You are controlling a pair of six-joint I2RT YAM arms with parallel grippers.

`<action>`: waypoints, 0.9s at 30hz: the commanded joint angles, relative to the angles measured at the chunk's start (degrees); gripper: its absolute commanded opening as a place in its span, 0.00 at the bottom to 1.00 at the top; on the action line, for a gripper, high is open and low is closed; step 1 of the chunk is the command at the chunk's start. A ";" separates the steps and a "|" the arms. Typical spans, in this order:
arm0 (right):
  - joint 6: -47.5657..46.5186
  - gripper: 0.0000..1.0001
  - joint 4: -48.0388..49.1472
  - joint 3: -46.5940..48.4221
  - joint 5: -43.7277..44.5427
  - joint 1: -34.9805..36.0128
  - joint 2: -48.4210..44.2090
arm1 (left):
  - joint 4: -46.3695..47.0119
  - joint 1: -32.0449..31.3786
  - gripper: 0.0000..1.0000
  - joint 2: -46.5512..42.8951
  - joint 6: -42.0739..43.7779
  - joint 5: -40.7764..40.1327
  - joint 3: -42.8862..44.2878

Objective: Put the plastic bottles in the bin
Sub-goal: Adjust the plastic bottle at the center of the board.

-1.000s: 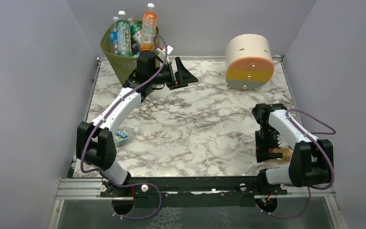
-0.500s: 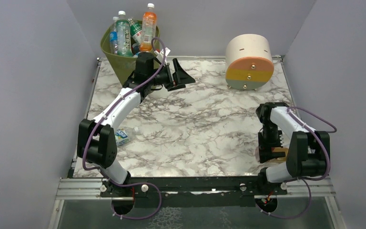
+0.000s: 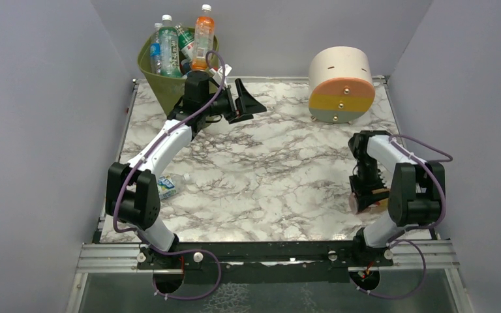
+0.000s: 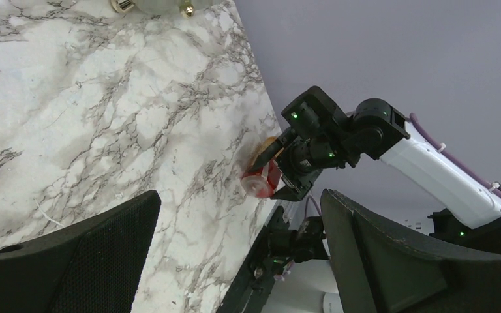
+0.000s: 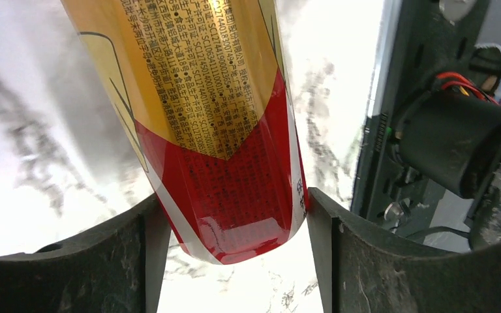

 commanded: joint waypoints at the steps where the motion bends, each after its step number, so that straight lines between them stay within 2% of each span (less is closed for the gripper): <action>1: -10.47 0.38 7.10 6.08 4.14 -0.34 5.24 | 1.99 0.55 0.98 -1.27 -0.23 1.29 0.06; 3: -14.69 0.33 7.69 9.50 4.55 -0.17 7.42 | 1.94 0.64 0.98 -1.42 -0.36 1.17 0.41; 6: -18.98 0.32 8.33 12.85 4.94 1.33 8.33 | 1.80 0.72 0.98 -1.60 -0.54 0.88 0.81; 14: -27.85 0.26 15.01 10.14 -3.34 8.64 3.99 | 0.46 0.75 0.98 -2.02 -0.77 -0.01 2.67; 20: -36.74 0.26 15.72 16.85 -8.05 22.55 9.55 | -2.03 0.83 0.98 -3.12 0.16 -1.44 4.02; 27: -42.28 0.26 17.77 25.37 -13.55 37.42 15.81 | -5.98 1.35 0.98 -5.59 1.07 -3.38 4.94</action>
